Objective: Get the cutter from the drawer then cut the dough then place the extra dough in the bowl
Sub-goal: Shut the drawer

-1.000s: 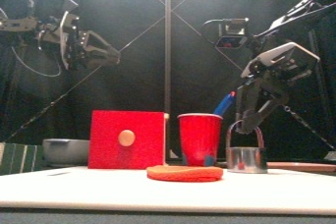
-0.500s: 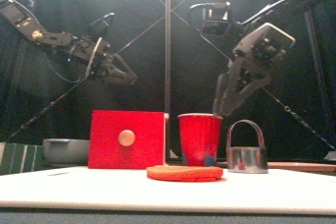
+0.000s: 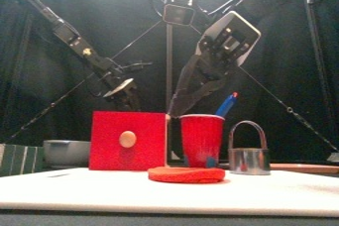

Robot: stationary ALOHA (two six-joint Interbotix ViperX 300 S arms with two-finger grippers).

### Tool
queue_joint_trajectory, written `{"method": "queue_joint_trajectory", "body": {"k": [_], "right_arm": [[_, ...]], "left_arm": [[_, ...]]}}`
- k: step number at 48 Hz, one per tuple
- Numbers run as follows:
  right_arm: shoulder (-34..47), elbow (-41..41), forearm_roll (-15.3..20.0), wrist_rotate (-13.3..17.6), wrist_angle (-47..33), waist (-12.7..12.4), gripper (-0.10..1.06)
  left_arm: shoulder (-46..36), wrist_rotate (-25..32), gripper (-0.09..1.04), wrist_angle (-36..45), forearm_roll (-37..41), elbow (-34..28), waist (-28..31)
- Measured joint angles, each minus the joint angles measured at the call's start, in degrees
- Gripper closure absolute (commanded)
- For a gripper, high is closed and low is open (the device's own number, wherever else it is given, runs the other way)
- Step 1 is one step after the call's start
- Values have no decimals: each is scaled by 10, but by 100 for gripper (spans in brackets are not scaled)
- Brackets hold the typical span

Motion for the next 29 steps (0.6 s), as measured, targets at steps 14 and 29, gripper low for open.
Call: {"method": "queue_joint_trajectory", "body": {"k": [14, 29], "right_arm": [[82, -76, -41, 0, 4, -4, 64], [137, -147, -99, -2, 40, -40, 64]], "left_arm": [[18, 36, 41, 44, -2, -12, -33], [22, 37, 41, 40, -4, -15, -33]]}}
